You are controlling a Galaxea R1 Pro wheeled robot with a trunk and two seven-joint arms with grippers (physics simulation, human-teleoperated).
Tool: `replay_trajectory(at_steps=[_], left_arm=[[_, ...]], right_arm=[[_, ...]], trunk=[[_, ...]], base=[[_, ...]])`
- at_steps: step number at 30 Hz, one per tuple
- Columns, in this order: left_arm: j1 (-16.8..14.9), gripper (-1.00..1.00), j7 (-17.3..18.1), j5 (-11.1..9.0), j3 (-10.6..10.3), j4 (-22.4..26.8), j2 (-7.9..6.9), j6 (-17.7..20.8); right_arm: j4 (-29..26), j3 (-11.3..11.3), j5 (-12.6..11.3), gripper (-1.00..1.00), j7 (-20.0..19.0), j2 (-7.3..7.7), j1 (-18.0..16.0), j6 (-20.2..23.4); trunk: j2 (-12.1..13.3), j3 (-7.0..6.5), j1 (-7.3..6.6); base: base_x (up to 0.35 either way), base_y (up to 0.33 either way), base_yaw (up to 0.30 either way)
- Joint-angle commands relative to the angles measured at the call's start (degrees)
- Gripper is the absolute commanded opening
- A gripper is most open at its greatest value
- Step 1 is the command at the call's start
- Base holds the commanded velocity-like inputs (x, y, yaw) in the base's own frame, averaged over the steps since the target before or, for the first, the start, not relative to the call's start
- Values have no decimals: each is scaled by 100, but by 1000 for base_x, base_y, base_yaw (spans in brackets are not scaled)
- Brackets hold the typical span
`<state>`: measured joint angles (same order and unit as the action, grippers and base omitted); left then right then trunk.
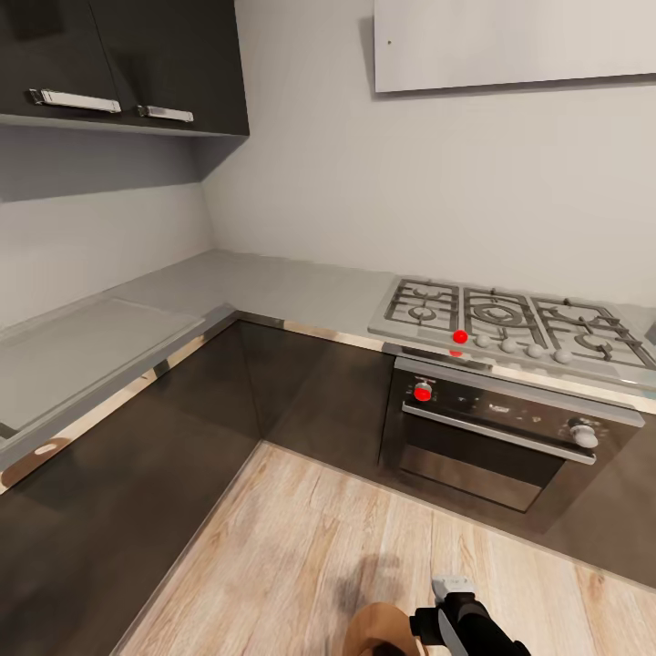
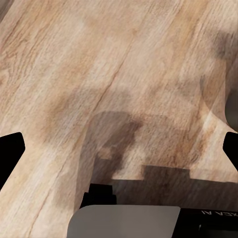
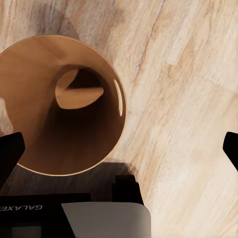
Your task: Put the three can of soda from the living room inside the tash can in the kitchen.
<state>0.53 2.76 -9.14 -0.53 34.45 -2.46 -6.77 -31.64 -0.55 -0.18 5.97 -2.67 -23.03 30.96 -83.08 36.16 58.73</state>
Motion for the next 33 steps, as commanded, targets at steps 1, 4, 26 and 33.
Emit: replay_trajectory(at_steps=[1, 4, 26, 33], left_arm=[[0, 100, 1, 0, 0, 0, 0, 0], [0, 100, 0, 0, 0, 0, 0, 0], [0, 100, 2, 0, 0, -1, 0, 0], [-1, 100, 4, 0, 0, 0, 0, 0]], right_arm=[[0, 1, 0, 100, -2, 1, 2, -1], [0, 0, 0, 100, -5, 2, 5, -2], [150, 30, 0, 100, -20, 46, 9, -14], [539, 37, 21, 100, -2, 61, 0, -388]], trunk=[[0, 0, 0], [0, 0, 0], [0, 0, 0], [0, 0, 0]], base=[[0, 0, 0], [0, 0, 0], [0, 0, 0], [0, 0, 0]])
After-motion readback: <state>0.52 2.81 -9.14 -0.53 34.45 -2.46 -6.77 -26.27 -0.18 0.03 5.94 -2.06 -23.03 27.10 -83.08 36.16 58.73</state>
